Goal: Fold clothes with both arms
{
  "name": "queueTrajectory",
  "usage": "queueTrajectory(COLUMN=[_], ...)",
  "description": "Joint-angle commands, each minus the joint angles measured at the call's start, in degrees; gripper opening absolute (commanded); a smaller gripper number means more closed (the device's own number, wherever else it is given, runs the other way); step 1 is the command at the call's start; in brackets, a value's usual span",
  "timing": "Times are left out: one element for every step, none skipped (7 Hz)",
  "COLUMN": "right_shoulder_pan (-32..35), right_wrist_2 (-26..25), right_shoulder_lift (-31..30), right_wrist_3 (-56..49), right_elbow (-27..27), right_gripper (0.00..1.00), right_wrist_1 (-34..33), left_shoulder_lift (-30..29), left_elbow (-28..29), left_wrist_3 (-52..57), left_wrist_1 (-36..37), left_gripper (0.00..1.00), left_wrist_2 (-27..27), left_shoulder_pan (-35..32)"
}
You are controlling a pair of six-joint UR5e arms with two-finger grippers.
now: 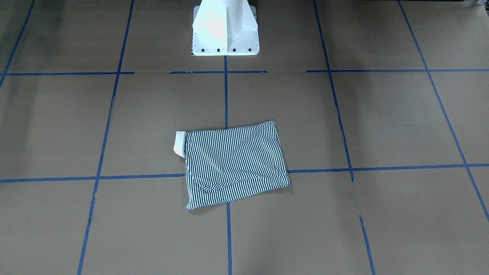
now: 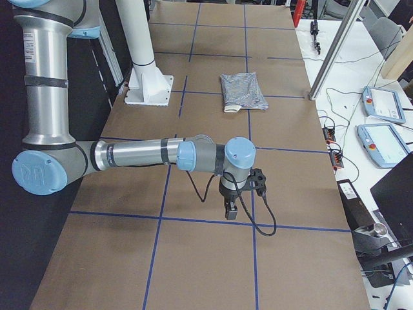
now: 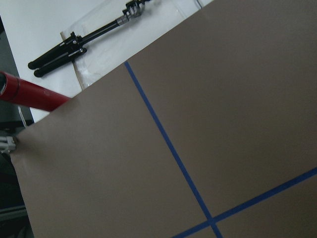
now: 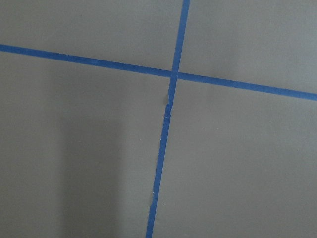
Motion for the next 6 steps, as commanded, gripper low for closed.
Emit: queueTrajectory(right_shoulder_pan=[0.06,0.06,0.06,0.06,0.06,0.06], right_wrist_2=[1.79,1.79,1.79,1.79,1.79,1.79], right_shoulder_lift=[-1.08,-1.08,-1.08,-1.08,-1.08,-1.08], right_wrist_3=[-0.01,-0.01,-0.01,-0.01,-0.01,-0.01], right_elbow=[-0.28,-0.36,-0.36,-0.28,-0.28,-0.19], right_gripper=[1.00,1.00,1.00,1.00,1.00,1.00], right_wrist_1=[0.05,0.05,0.05,0.05,0.05,0.05], left_shoulder_lift=[5.02,4.94,4.60,4.33,4.24,4.41], left_elbow=[2.04,1.94,0.73,-0.42,-0.43,-0.34], left_wrist_3=[0.31,0.31,0.40,0.40,0.31,-0.13], left_wrist_1=[-1.07,-0.99,-0.38,1.28,1.73,1.56], left_gripper=[1.00,1.00,1.00,1.00,1.00,1.00], left_wrist_2=[-9.84,-8.01,-1.99,-0.54,-0.61,-1.13], left_shoulder_pan=[-1.67,-4.12,-7.10,-7.22,-7.22,-7.13])
